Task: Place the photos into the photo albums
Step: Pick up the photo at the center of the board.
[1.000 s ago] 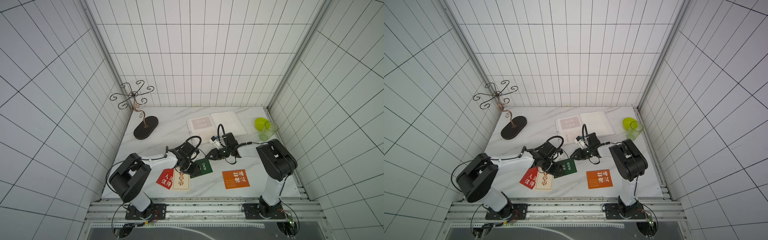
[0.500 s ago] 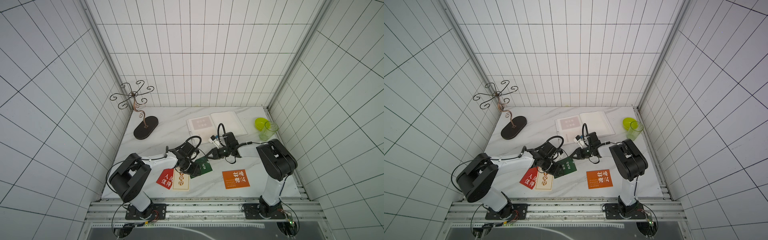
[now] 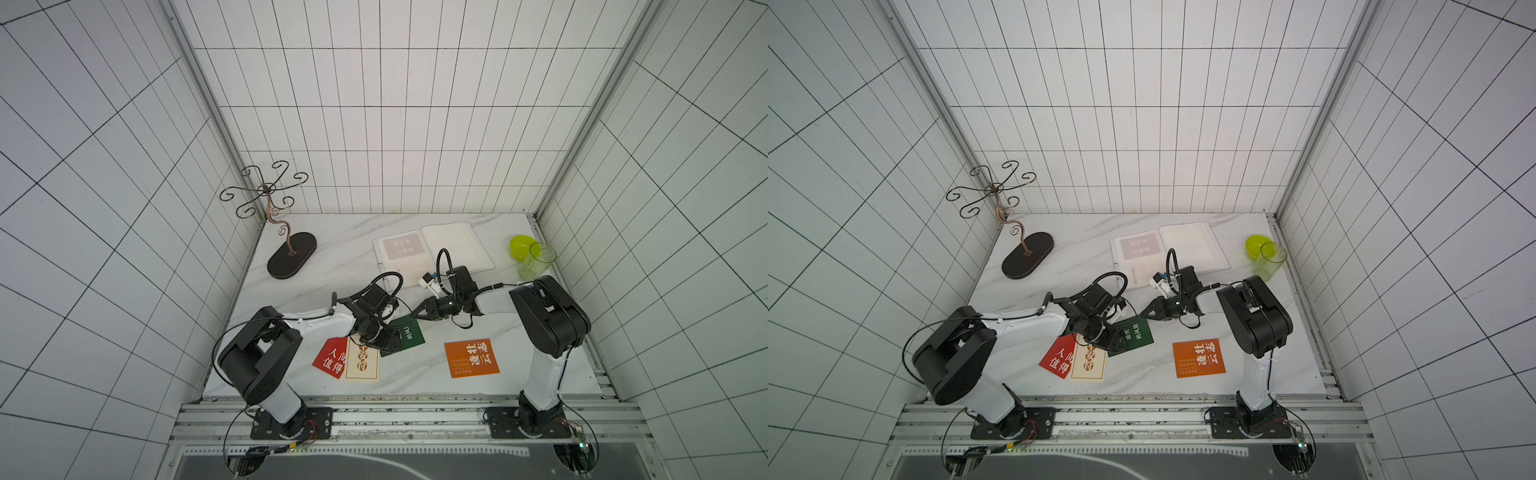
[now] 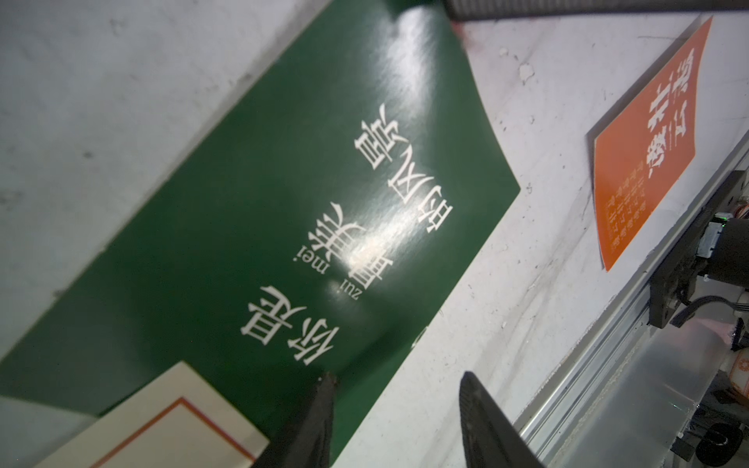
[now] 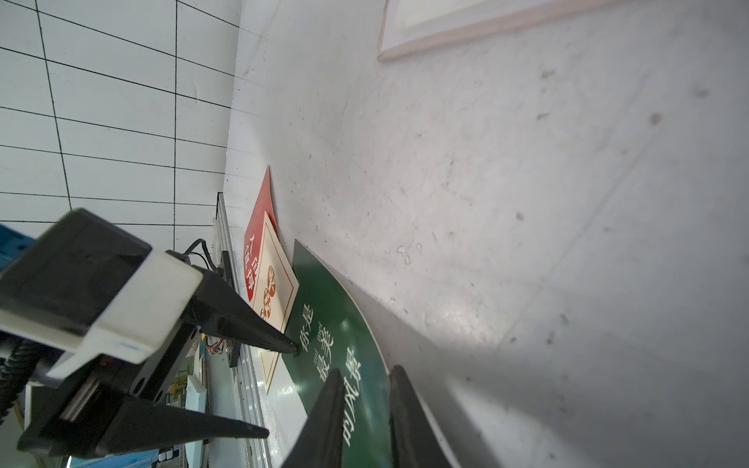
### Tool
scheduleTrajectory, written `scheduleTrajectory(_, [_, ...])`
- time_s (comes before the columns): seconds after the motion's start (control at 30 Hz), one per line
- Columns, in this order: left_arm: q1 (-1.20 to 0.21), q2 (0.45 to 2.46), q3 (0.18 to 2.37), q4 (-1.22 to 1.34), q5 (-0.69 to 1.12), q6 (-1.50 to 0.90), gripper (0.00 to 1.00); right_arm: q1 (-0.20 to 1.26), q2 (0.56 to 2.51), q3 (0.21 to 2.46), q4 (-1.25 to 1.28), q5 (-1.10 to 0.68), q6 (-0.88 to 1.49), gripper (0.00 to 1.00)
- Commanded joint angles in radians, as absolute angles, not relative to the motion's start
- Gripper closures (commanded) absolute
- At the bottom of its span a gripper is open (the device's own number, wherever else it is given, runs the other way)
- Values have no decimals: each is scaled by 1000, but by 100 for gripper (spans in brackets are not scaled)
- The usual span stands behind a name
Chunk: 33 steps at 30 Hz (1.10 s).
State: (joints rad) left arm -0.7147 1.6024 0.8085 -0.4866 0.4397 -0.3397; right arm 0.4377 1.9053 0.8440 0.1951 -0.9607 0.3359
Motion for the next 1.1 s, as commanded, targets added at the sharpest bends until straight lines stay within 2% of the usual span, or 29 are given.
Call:
scheduleTrajectory(0.0, [-719, 1663, 772, -545, 338, -330, 48, 444, 1927, 802, 189, -1036, 331, 80])
scheduleTrajectory(0.2, [-719, 1661, 773, -543, 340, -329, 49, 445, 1936, 803, 194, -1034, 330, 85])
scheduleTrajectory(0.4, [-719, 1609, 797, -528, 358, -334, 49, 434, 1910, 801, 188, -984, 331, 100])
scheduleTrajectory(0.67, [-719, 1428, 911, -518, 363, -331, 47, 345, 1791, 766, 181, -941, 355, 100])
scheduleTrajectory(0.9, [-709, 1305, 965, -467, 313, -320, 44, 315, 1669, 834, -1, -830, 296, 100])
scheduleTrajectory(1.07, [-598, 1217, 962, -353, 349, -365, 43, 315, 1532, 921, -90, -761, 273, 100])
